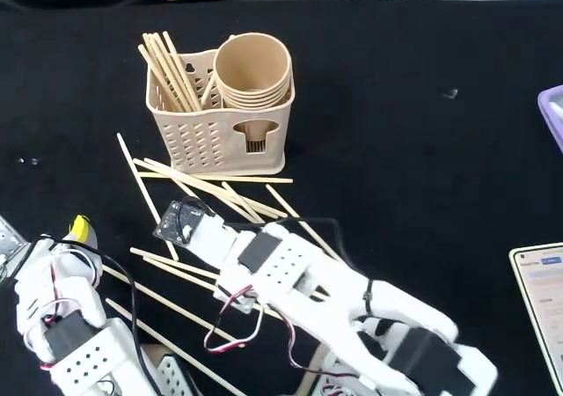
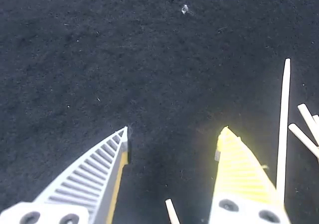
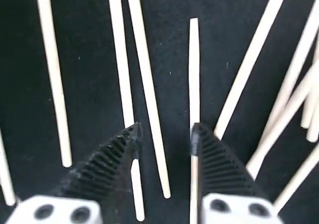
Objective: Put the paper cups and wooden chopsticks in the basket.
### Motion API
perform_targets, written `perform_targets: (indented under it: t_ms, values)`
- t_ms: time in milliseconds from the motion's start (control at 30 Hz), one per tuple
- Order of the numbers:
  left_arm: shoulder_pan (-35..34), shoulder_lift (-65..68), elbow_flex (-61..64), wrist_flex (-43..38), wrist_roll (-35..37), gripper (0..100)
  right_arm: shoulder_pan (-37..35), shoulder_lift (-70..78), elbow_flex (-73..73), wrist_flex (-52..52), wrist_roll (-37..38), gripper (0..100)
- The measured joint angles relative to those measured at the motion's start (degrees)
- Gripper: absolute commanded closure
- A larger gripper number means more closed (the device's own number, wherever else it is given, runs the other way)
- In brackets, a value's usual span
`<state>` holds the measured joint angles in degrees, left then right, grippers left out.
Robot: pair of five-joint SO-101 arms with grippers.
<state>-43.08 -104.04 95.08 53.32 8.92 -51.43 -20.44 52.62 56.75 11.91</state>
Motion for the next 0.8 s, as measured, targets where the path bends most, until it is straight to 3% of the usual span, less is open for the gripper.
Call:
perform_targets:
  t_ms: [100,267,567,633,700,800]
  values:
    - [0.0,0.0,0.0,0.0,0.0,72,-0.8,-0.4,2.0,-1.6,-1.7,82.3]
    - [0.0,0.0,0.0,0.0,0.0,72,-8.2,0.1,4.9,-7.6,-4.4,82.2]
    - [0.0,0.0,0.0,0.0,0.0,72,-6.2,7.4,4.0,-11.6,-4.6,82.3]
    - [0.0,0.0,0.0,0.0,0.0,72,-6.0,8.4,2.9,-10.9,-4.5,86.8]
    - [0.0,0.0,0.0,0.0,0.0,72,-6.0,9.0,2.7,-10.8,-3.1,98.8]
    - [0.0,0.0,0.0,0.0,0.0,72,-5.7,9.3,2.1,-11.0,-1.2,99.1]
